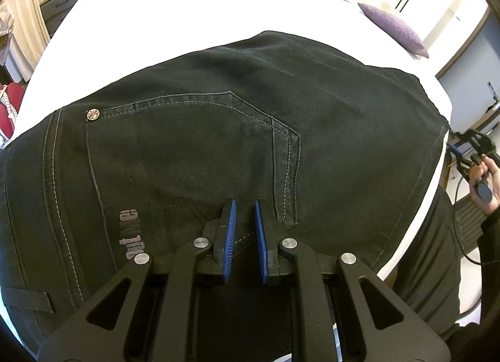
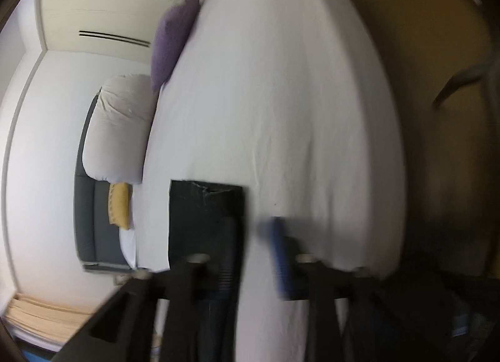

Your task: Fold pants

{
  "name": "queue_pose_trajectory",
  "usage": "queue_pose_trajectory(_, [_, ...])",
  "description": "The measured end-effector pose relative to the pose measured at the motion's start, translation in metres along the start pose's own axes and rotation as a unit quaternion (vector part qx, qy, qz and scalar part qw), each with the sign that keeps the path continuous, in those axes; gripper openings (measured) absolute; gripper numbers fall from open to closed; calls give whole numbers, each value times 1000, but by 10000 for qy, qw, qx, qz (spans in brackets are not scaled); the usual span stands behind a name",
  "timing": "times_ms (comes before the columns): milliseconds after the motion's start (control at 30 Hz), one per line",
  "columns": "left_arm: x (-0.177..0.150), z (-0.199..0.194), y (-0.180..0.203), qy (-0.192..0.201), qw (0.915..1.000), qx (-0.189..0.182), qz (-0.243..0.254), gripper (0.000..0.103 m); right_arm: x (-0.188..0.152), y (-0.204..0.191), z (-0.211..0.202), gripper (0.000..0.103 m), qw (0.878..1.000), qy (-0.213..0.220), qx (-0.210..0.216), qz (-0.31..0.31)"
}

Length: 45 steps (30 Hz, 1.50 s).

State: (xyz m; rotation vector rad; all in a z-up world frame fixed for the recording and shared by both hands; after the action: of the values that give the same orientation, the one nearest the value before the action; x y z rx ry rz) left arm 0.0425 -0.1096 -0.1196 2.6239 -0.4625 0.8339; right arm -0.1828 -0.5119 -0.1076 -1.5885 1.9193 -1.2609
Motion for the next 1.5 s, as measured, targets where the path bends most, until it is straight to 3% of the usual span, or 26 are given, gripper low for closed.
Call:
queue_pose_trajectory(33, [0,0,0,9,10000,-1,3,12,-3,-9,-6,42,9998,-40,170,-133])
queue_pose_trajectory(100, [0,-1,-1,24,10000,-7,1,12,-25,-35,-12,41,9952,-516,585,-588])
queue_pose_trajectory(233, [-2,-1,-3,57,10000,-39,-49,12,-104,-72,-19,41,9699,-1729,1260,-1165])
queue_pose_trajectory(333, [-2,-3,-4,79,9999,-39,-57,12,-158,-70,-7,41,9543,-2483,1331,-999])
queue_pose_trajectory(500, [-2,-4,-5,75,9999,-65,-49,12,-213,-62,21,41,9401,-3077,1154,-913])
queue_pose_trajectory(733, [-3,-5,-7,104,9999,-78,-74,12,-236,-46,42,41,9371,-3260,911,-851])
queue_pose_trajectory(1067, [-3,-5,-6,92,9999,-64,-49,12,-245,-43,47,41,9296,-3466,1076,-637])
queue_pose_trajectory(1133, [-3,-4,-5,84,9999,-54,-36,12,-248,-43,46,32,9273,-3520,1119,-606])
queue_pose_trajectory(1200, [-2,-4,-4,75,10000,-49,-24,12,-250,-42,48,6,9263,-3534,1095,-712])
queue_pose_trajectory(1500, [1,-1,-2,15,9999,-121,13,13,-245,-29,29,2,9320,-3376,856,-1000])
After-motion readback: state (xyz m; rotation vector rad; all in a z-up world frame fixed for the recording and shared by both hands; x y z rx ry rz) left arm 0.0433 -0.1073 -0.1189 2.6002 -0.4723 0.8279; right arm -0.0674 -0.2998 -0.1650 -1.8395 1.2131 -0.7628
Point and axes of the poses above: each gripper's, at about its wrist camera, not at the fingertips, and z roughly the way its jaws point, y to its right, x to its top, the point moved 3 cm from there along z, roughly the way its jaws point, and after that the axes turned 13 degrees about y, right-handed, at the moved point
